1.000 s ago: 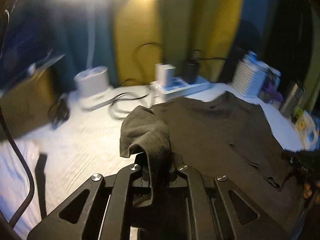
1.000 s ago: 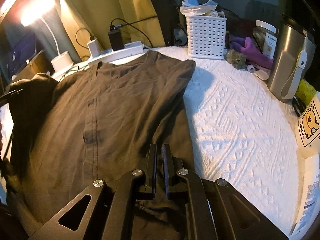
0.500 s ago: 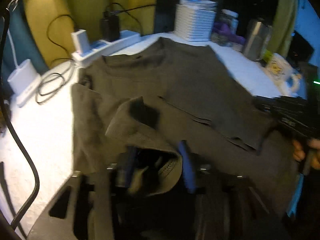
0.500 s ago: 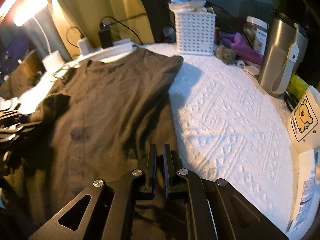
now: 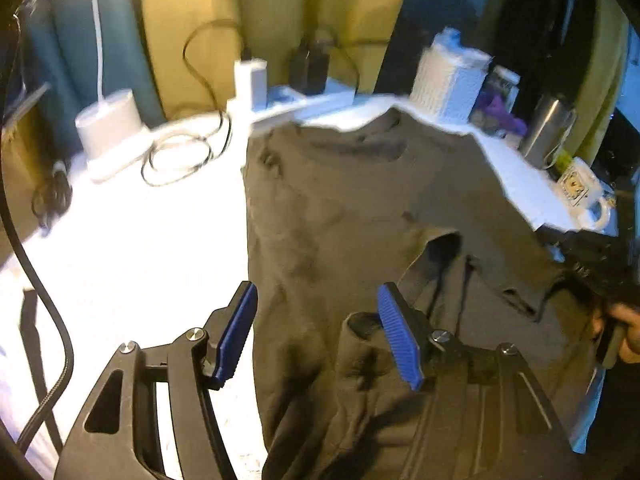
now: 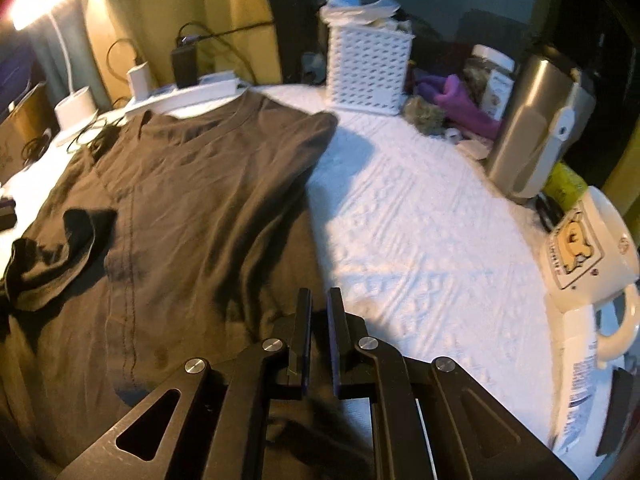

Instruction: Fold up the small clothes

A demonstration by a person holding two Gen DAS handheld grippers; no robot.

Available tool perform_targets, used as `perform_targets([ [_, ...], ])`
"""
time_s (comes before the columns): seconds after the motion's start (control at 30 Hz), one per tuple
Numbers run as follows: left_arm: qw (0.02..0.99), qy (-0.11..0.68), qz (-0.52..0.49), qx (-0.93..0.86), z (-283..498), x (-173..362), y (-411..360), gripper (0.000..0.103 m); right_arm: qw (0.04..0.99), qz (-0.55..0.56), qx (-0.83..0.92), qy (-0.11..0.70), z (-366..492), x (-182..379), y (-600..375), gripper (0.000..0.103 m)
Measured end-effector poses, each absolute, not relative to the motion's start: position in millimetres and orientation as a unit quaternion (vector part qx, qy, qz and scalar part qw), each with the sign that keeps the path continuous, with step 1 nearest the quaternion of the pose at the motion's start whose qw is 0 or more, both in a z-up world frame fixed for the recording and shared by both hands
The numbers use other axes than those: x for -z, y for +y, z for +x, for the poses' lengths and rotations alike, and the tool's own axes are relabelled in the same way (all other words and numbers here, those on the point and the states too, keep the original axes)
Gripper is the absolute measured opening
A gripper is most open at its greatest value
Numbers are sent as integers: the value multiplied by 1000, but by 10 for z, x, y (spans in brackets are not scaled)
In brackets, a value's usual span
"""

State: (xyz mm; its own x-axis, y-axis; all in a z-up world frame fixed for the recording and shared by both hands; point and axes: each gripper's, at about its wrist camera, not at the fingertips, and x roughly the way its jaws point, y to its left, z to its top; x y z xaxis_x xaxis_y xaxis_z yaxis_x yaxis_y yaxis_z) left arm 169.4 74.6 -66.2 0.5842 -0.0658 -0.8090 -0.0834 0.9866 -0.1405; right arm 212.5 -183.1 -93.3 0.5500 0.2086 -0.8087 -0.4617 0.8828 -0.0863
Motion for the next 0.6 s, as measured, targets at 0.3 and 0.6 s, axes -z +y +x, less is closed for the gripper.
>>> perform_targets([
  [0.3,863,485,-88,115,1602,907,347,63,861,-142,-135,470,2347,1062,-2029,101],
  [0.6,862,476,-87,150,1427,737,250,63,863,-143,-139,465,2296,997,-2058,101],
])
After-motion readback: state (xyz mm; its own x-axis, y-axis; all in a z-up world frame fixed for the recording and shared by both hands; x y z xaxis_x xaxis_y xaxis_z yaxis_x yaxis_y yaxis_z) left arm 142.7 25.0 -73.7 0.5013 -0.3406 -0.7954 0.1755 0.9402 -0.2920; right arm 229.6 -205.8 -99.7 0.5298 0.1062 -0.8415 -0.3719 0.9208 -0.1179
